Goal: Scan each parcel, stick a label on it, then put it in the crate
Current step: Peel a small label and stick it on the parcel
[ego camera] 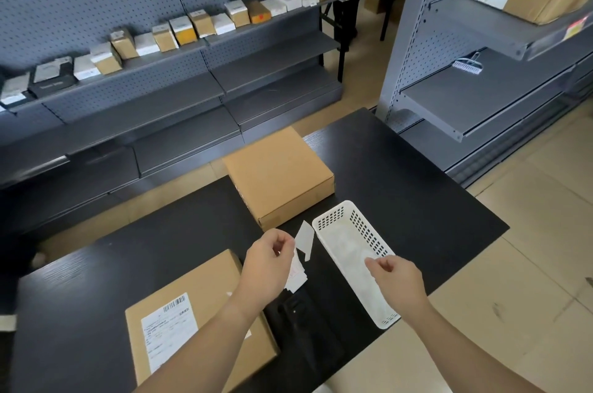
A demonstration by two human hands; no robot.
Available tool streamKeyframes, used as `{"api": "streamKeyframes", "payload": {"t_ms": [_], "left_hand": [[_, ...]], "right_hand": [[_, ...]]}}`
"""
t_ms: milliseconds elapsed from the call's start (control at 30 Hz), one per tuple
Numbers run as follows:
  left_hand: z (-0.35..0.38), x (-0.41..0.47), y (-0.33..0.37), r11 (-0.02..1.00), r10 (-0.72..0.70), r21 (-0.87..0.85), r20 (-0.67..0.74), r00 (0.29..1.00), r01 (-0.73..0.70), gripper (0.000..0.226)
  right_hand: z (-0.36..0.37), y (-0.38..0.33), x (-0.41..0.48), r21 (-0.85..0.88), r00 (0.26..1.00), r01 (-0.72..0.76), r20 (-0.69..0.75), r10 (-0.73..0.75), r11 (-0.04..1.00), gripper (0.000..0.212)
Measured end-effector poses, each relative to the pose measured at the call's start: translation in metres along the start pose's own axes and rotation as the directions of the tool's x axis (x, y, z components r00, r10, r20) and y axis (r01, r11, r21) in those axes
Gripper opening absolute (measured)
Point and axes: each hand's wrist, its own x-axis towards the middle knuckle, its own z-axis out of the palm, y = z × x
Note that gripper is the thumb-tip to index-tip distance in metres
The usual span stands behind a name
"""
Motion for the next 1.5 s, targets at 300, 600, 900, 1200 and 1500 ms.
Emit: {"api": "streamKeyframes", "payload": {"t_ms": [300,600,900,1200,1500], "left_hand": [[-0.047,-0.027,-0.007,0.998,0.059,-0.040,0.043,0.997,-0.057,0.018],[-0.112,-0.078,-0.046,0.991,0.133,-0.015,0.047,0.990,-0.133,0.030],[-0.147,-0.114,-0.100,0.998,-0.029,-0.063,0.017,0.999,0.030,0.030],[-0.126,-0.095,-0.117,0.870,-0.343,-0.375,0.010,0.939,0.321,0.030],[-0.098,-0.025,-0.162,0.895,-0.425,-0.247,-0.219,0.879,0.371,0.028]], "right_hand": [[0.040,-0.083,-0.032,0.240,0.950,-0.039,0.311,-0.039,0.970,0.024],[0.095,-0.134,-0.082,0.293,0.803,-0.259,0.594,0.036,0.920,0.035],[0.132,-0.139,-0.110,0.308,0.774,-0.106,0.622,-0.116,0.946,0.020],[0.164,-0.127,-0.103,0.326,0.840,-0.029,0.521,-0.154,0.945,0.018],[0.204,-0.122,-0.055,-0.056,0.839,0.411,0.414,-0.353,0.910,0.012]]}}
